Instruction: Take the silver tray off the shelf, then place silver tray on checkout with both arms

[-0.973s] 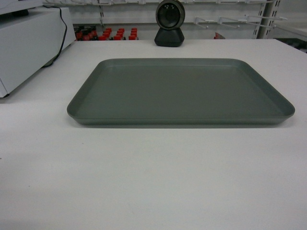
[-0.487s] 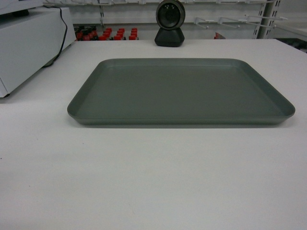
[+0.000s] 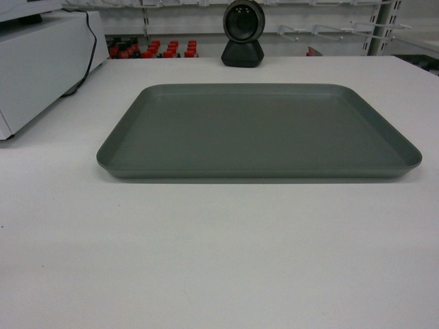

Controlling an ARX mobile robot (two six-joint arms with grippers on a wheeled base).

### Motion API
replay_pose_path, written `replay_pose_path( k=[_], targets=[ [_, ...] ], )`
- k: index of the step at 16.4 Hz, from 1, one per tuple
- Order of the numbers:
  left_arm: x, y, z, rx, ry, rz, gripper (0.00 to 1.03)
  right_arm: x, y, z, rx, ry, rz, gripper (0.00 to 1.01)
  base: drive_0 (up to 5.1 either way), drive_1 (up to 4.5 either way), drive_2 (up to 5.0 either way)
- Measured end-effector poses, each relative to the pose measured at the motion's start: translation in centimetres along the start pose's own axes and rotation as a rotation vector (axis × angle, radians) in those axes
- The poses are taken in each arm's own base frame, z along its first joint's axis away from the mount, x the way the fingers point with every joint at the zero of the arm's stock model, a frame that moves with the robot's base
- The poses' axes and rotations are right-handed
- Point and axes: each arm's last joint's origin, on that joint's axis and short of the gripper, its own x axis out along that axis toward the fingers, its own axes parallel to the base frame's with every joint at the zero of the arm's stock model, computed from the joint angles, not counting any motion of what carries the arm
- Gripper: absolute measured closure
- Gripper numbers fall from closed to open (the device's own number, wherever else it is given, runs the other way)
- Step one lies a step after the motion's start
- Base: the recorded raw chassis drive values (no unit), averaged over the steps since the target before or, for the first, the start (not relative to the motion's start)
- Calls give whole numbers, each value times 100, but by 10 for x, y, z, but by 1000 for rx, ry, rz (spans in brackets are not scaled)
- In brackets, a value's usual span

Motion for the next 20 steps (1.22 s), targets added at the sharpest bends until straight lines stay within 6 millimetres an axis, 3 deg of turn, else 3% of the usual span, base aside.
replay_pose_path(
  k=[20],
  targets=[
    [-23, 0, -3, 0, 10, 0, 102, -23, 0, -4, 0, 16, 3, 100, 0, 0, 0]
  ],
)
